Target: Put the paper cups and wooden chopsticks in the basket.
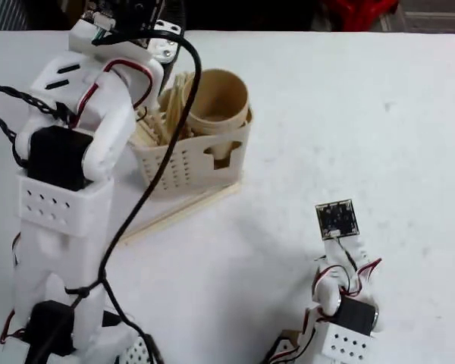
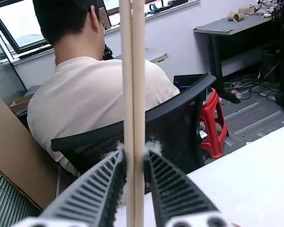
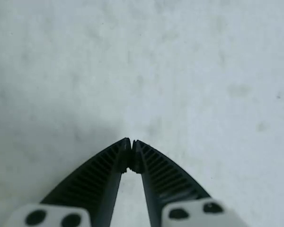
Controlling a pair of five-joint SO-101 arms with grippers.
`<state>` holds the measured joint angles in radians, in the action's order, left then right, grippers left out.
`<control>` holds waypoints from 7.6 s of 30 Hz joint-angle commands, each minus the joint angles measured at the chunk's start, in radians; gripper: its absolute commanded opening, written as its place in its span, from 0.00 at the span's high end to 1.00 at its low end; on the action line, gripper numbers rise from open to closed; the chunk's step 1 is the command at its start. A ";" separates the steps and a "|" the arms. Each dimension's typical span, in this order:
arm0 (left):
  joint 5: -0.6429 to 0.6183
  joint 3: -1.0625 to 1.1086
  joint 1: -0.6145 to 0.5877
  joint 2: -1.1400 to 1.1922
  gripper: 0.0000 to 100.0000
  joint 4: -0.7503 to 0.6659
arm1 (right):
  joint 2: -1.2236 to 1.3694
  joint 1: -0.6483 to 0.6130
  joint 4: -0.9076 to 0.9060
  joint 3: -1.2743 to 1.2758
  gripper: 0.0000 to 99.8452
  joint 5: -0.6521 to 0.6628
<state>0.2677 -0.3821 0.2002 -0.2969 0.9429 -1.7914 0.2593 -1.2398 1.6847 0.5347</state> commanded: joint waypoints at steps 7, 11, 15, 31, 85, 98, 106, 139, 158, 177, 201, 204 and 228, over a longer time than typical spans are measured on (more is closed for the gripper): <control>-0.127 0.120 -0.008 -0.045 0.98 0.032 | -0.007 -0.004 0.013 0.006 0.98 -0.006; -0.161 0.229 -0.012 -0.047 0.98 -0.009 | -0.007 -0.004 0.013 0.006 0.98 -0.006; -0.207 0.321 -0.012 -0.048 0.98 -0.018 | -0.007 -0.004 0.013 0.006 0.98 -0.006; -0.195 0.997 -0.015 -0.507 0.97 -0.327 | -0.007 -0.004 0.013 0.006 0.98 -0.006; -0.204 0.133 -0.033 0.193 0.88 0.071 | -0.007 -0.004 0.013 0.006 0.98 -0.006; -0.193 0.155 -0.128 0.196 0.93 0.072 | -0.007 -0.004 0.013 0.006 0.98 -0.006; -0.198 0.196 -0.127 0.206 0.91 0.064 | -0.007 -0.004 0.013 0.006 0.98 -0.006; 0.408 0.761 0.125 -0.018 0.91 0.528 | -0.007 -0.005 0.013 0.006 0.98 -0.006; 0.479 1.033 0.116 0.352 0.84 -0.020 | -0.007 -0.005 0.013 0.006 0.98 -0.006; -0.041 1.023 0.002 0.351 0.84 -0.025 | -0.007 -0.005 0.013 0.006 0.98 -0.006; 0.242 1.252 0.147 0.154 0.91 0.048 | -0.007 -0.005 0.013 0.006 0.98 -0.006; 0.292 1.346 0.139 -0.041 0.91 0.040 | -0.007 -0.005 0.013 0.006 0.98 -0.006; 0.029 1.843 -0.472 -1.290 0.91 -0.163 | -0.005 -0.140 0.136 -0.183 0.98 0.049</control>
<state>0.3122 1.4423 -0.2478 -1.5136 0.8216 -1.7914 0.0767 -1.1293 1.6402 0.5501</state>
